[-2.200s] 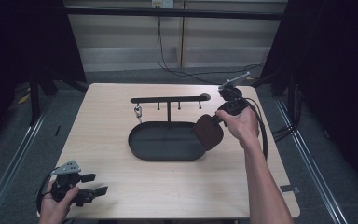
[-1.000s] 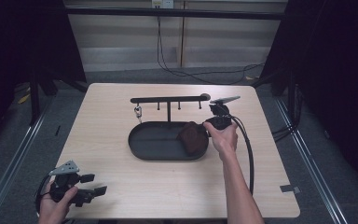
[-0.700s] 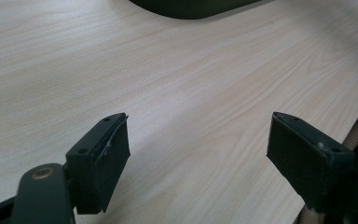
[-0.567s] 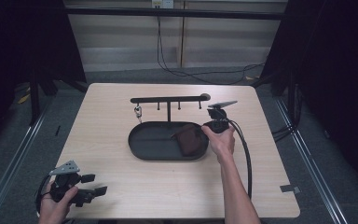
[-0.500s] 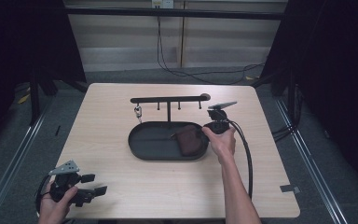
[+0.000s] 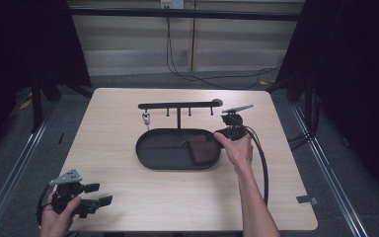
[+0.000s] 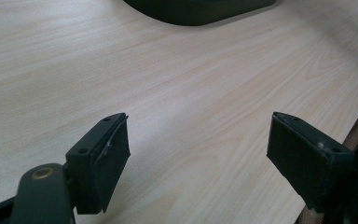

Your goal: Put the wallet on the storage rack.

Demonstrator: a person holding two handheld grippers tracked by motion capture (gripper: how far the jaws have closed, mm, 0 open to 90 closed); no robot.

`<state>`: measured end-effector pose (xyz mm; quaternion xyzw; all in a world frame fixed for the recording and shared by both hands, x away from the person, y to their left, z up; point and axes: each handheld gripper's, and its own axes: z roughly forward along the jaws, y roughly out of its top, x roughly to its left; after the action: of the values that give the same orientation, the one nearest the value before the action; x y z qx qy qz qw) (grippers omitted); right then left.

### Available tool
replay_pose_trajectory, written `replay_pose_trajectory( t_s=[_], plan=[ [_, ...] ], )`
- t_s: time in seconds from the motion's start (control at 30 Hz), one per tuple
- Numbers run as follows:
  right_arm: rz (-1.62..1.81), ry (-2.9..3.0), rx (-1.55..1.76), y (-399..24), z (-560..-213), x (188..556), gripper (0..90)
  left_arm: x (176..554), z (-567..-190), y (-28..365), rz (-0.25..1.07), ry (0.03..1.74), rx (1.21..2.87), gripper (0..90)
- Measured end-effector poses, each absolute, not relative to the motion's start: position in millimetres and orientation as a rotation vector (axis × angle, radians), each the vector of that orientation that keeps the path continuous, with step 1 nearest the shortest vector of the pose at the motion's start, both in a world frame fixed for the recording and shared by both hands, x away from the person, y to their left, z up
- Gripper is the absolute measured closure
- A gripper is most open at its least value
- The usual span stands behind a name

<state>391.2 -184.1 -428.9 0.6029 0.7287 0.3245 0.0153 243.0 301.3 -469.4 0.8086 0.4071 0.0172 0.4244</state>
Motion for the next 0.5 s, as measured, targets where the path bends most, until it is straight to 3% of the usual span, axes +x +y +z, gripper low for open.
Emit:
replay_pose_trajectory(
  t_s=[0.23,0.5],
  plan=[
    [1.001,2.227,1.822,-192.0,-420.9,383.8,27.9,243.1,-469.3,301.9,0.062,1.041,2.018,20.7],
    [1.020,2.224,1.740,-200.2,-409.6,371.9,22.9,244.7,-469.1,303.6,0.072,1.066,2.018,20.8]
  ],
)
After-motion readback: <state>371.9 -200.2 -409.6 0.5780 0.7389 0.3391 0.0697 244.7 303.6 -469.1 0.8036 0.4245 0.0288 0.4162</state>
